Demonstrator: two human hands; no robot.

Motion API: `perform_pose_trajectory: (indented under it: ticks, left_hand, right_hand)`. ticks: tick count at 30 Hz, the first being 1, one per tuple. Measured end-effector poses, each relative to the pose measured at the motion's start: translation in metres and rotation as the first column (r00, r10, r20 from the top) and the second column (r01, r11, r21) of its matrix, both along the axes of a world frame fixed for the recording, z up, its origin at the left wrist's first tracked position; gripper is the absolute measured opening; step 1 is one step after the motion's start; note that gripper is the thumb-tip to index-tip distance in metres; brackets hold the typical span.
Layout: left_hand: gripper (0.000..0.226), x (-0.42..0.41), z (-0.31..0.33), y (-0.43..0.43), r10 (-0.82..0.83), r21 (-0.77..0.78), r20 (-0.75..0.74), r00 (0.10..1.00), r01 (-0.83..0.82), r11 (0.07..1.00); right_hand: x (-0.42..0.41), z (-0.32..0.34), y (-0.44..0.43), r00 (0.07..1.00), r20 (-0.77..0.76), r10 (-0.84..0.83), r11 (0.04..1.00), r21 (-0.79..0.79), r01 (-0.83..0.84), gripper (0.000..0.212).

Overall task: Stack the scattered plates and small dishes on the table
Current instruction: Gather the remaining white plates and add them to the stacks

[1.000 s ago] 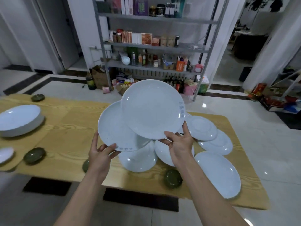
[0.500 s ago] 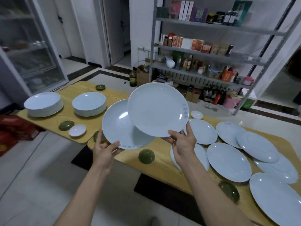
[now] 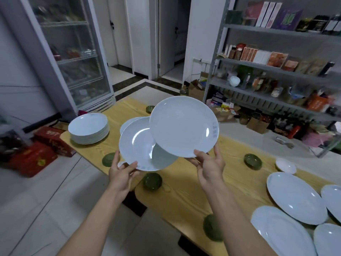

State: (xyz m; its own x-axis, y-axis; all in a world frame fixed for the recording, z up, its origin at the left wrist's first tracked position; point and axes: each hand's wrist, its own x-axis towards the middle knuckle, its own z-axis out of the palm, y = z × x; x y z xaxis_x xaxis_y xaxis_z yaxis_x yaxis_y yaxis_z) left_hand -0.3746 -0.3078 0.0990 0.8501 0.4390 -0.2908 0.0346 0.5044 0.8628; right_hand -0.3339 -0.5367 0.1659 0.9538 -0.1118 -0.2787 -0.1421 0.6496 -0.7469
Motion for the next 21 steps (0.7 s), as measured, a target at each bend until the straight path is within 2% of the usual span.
perform_pose_trajectory:
  ticks: [9, 21]
  left_hand:
    - [0.089, 0.091, -0.016, 0.097, 0.001, 0.000, -0.068, 0.998, -0.001, 1.000]
    - [0.090, 0.210, -0.067, 0.189, -0.216, -0.080, -0.198, 0.956, 0.204, 0.976]
  right_hand:
    - [0.080, -0.010, 0.085, 0.997, -0.075, -0.018, 0.999, -0.031, 0.016, 0.088]
    - [0.143, -0.038, 0.160, 0.950, -0.128, -0.285, 0.958, -0.083, 0.276, 0.085]
